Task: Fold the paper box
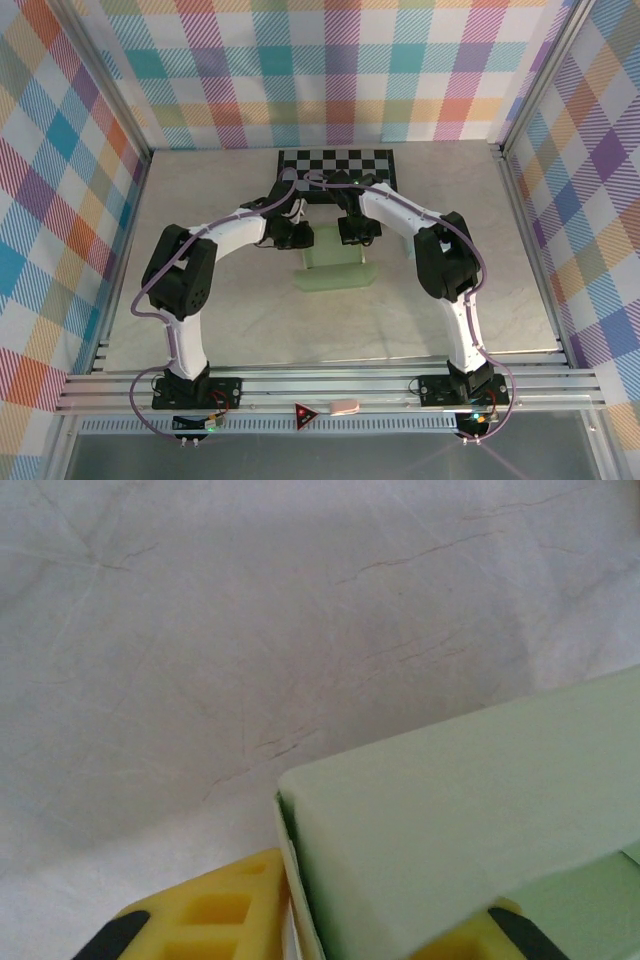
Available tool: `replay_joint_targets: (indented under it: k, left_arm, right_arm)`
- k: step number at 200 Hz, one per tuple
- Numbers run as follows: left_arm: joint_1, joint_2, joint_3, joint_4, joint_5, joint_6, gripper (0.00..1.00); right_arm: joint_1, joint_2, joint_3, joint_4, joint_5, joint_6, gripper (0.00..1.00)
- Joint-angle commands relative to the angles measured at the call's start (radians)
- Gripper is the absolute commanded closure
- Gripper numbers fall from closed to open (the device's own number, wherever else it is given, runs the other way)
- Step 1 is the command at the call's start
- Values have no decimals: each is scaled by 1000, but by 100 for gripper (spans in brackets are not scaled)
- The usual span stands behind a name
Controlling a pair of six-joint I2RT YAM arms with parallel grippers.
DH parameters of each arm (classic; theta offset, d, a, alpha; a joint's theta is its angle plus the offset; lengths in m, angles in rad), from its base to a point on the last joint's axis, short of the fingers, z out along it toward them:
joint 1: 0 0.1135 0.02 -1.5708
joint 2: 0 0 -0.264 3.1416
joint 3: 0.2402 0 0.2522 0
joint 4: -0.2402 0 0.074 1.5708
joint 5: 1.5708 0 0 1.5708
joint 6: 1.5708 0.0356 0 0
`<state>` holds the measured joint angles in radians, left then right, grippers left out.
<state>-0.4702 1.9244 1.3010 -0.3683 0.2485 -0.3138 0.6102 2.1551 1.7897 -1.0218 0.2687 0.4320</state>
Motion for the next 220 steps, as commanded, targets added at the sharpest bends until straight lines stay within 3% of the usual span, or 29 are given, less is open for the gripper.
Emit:
replay_joint_targets:
  k: [1, 84, 161, 179, 220]
  left_arm:
    - [-12, 17, 46, -42, -89, -8, 82]
    - [-41, 58, 93, -156, -268, -11, 79]
    - [-103, 88, 144, -260, -507, -62, 88]
    - [-110, 85, 132, -251, -531, -81, 100]
    - [-113, 93, 127, -241, -538, -112, 100]
  right_arm:
    - [8, -28, 23, -13, -5, -4, 100]
    - [16, -24, 32, -36, 20, 17, 100]
    - [76, -34, 53, -107, 129, 192, 100]
    - [78, -35, 48, -103, 120, 217, 100]
    - [79, -33, 41, -98, 96, 225, 100]
